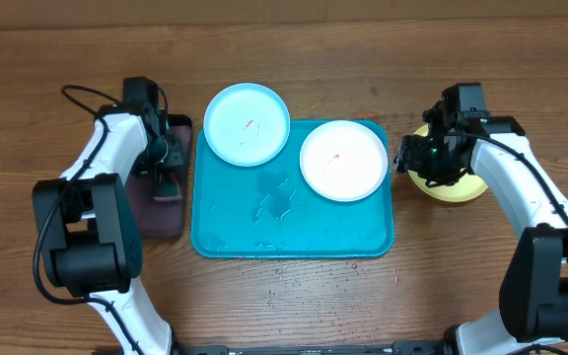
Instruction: Clean dirty plates on tray and stack at the side
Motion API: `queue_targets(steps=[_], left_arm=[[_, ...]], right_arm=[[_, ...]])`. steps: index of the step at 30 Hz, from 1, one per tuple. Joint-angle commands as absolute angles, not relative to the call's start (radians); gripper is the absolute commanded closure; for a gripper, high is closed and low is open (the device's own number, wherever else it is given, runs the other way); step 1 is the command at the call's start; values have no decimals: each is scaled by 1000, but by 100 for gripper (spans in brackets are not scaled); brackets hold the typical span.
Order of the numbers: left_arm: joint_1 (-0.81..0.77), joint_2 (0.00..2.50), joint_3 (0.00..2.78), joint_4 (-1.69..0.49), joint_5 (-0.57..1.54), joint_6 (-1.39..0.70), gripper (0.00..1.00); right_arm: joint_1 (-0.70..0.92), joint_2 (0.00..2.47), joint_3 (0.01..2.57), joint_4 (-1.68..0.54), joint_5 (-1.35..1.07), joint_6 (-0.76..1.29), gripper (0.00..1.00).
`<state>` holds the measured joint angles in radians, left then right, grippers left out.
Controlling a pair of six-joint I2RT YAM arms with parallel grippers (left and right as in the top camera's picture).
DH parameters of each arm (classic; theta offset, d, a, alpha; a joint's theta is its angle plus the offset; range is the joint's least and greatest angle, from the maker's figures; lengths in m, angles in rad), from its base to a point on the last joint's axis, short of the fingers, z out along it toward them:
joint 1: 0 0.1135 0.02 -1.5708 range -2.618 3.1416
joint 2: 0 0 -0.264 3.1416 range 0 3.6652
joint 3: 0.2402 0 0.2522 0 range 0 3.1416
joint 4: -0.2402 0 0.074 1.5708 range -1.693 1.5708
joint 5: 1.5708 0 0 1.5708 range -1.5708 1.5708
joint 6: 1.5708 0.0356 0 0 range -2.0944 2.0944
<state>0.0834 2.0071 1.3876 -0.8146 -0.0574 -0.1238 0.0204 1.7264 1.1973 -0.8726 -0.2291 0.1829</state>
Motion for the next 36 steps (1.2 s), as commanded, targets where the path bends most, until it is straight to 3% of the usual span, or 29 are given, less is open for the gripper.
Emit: queue_targets(steps=[1, 10, 16, 18, 19, 21, 22, 31, 32, 33, 34, 36], left_arm=[[108, 1919, 1431, -831, -43, -128, 32], [108, 1951, 1366, -872, -24, -128, 36], [108, 1975, 1301, -858, -7, -136, 44], [108, 1975, 1290, -852, -7, -135, 59], [108, 1975, 1290, -851, -8, -135, 82], [108, 1975, 1290, -846, -9, -135, 96], [108, 1974, 1290, -842, -11, -135, 96], [130, 1954, 1389, -892, -59, -138, 96], [133, 1953, 1409, -906, -59, -138, 82], [136, 1952, 1425, -916, -59, -138, 58], [139, 1952, 1440, -923, -59, -138, 41], [140, 1952, 1443, -923, -59, -138, 37]], right_arm=[[22, 1719, 1200, -869, -233, 178, 32], [22, 1719, 1200, -870, -233, 178, 32], [22, 1719, 1200, -870, -233, 178, 32], [22, 1719, 1200, -870, -234, 178, 32], [22, 1719, 1200, -870, -234, 178, 32], [22, 1719, 1200, -870, -233, 178, 32], [22, 1719, 1200, -870, -234, 178, 32], [22, 1719, 1200, -870, -233, 178, 32], [22, 1719, 1200, -870, -233, 178, 32], [22, 1719, 1200, -869, -233, 178, 32], [22, 1719, 1200, -869, -233, 178, 32], [22, 1719, 1200, -869, -233, 178, 32]])
